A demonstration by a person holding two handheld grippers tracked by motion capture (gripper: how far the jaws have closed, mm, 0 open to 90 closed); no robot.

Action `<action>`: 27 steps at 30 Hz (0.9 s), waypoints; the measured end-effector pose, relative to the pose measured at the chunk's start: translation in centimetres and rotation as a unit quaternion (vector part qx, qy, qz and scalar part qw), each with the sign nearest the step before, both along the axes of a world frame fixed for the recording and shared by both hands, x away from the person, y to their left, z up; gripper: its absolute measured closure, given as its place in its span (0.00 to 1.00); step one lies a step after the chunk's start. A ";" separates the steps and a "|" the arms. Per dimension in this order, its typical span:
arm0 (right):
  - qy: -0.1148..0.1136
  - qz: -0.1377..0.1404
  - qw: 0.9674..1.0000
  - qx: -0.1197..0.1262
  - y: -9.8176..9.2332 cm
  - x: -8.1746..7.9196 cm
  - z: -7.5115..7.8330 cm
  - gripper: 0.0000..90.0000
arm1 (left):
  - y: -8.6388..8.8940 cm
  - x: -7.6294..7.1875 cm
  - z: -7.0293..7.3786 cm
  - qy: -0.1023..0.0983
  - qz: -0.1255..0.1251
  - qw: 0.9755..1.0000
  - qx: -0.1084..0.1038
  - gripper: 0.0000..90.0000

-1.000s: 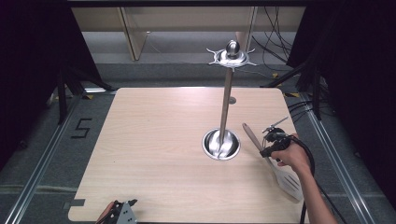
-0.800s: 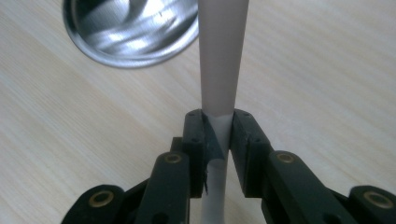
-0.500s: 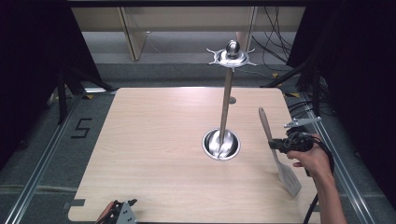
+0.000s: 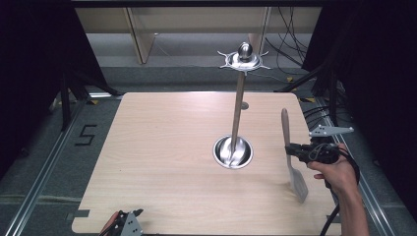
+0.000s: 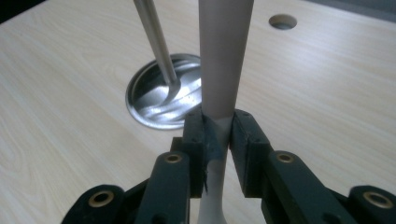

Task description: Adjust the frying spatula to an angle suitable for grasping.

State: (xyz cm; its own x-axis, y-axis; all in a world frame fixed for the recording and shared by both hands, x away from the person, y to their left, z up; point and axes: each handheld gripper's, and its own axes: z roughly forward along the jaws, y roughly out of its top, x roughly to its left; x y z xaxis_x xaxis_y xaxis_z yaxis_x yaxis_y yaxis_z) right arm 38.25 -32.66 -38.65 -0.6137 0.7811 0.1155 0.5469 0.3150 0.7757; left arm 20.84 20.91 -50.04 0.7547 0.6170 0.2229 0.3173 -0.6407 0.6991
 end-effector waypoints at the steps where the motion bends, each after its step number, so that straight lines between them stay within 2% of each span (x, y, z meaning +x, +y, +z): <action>1: 0.001 0.002 1.000 -0.001 -0.1 -0.1 0.2 0.86 | 0.0 0.0 0.0 0.001 0.000 1.000 0.000 0.17; 2: -0.009 0.002 1.000 0.002 -0.2 -0.1 0.3 0.86 | 0.0 0.0 0.0 0.002 -0.004 1.000 0.001 0.17; 3: -0.001 0.005 1.000 0.006 -0.2 -0.3 0.5 0.86 | -0.1 0.0 0.0 0.004 -0.004 1.000 0.002 0.17; 4: -0.007 0.007 1.000 0.009 -0.3 -0.4 0.7 0.86 | -0.1 0.0 -0.1 0.003 -0.002 1.000 0.000 0.17; 5: -0.020 0.003 1.000 0.023 -0.2 -0.6 0.8 0.86 | -0.1 0.0 -0.1 0.002 -0.002 1.000 0.001 0.17; 8: -0.013 0.017 0.999 0.024 -0.3 -0.7 1.1 0.86 | -0.1 0.0 -0.1 0.002 -0.001 1.000 0.000 0.17; 9: -0.021 0.013 1.000 0.016 -0.4 -0.8 1.2 0.86 | -0.1 0.0 -0.1 0.002 -0.002 1.000 0.001 0.17; 10: -0.021 0.016 0.999 0.024 -0.4 -0.8 1.3 0.86 | -0.1 0.0 -0.1 0.003 -0.002 1.000 0.001 0.17; 11: -0.034 0.023 0.999 0.017 -0.6 -0.7 1.5 0.86 | -0.1 0.0 -0.1 0.003 -0.003 1.000 0.001 0.17; 14: -0.027 0.015 0.999 0.028 -0.4 -0.9 1.8 0.86 | -0.1 0.0 -0.1 0.002 -0.002 1.000 0.001 0.17; 15: -0.040 0.026 0.999 0.021 -0.5 -0.6 1.8 0.86 | -0.1 0.0 -0.1 0.003 -0.002 1.000 0.000 0.17; 17: -0.040 0.016 0.999 0.027 -0.2 -0.7 2.0 0.86 | -0.1 0.0 -0.1 0.002 -0.001 1.000 0.003 0.17; 18: -0.046 0.024 0.998 0.023 -0.3 -0.5 2.1 0.86 | -0.1 0.0 -0.2 0.003 -0.001 1.000 0.002 0.17; 20: -0.046 0.016 0.998 0.033 0.0 -0.5 2.3 0.86 | -0.2 0.0 -0.2 0.003 0.000 1.000 0.002 0.17; 21: -0.048 0.027 0.998 0.022 -0.1 -0.4 2.5 0.86 | -0.2 0.0 -0.2 0.001 0.002 1.000 0.005 0.17; 22: -0.046 0.025 0.998 0.033 0.1 -0.4 2.7 0.86 | -0.2 0.0 -0.2 0.004 0.001 1.000 0.000 0.17; 23: -0.047 0.023 0.998 0.030 0.1 -0.5 2.9 0.86 | -0.1 0.0 -0.1 0.004 -0.004 1.000 0.005 0.17; 24: -0.057 0.026 0.998 0.028 0.0 -0.3 3.1 0.86 | -0.2 0.0 -0.2 0.004 0.000 1.000 0.002 0.17; 25: -0.062 0.022 0.997 0.037 0.2 -0.4 3.5 0.86 | -0.2 0.0 -0.2 0.004 0.001 1.000 0.001 0.17; 26: -0.062 0.022 0.997 0.037 0.2 -0.4 3.5 0.86 | -0.2 0.0 -0.1 0.002 0.001 1.000 0.000 0.17; 27: -0.066 0.022 0.997 0.029 0.2 -0.4 4.0 0.86 | -0.2 0.0 0.0 0.004 -0.003 1.000 -0.001 0.17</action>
State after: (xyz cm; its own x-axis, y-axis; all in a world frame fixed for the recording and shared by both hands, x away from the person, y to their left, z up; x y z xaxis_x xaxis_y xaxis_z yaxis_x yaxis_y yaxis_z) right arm 37.86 -32.49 -34.62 -0.6606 0.7470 0.0751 0.4249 0.2896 0.8576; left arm 20.81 20.75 -50.06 0.7596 0.6135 0.2160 0.3189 -0.6407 0.6985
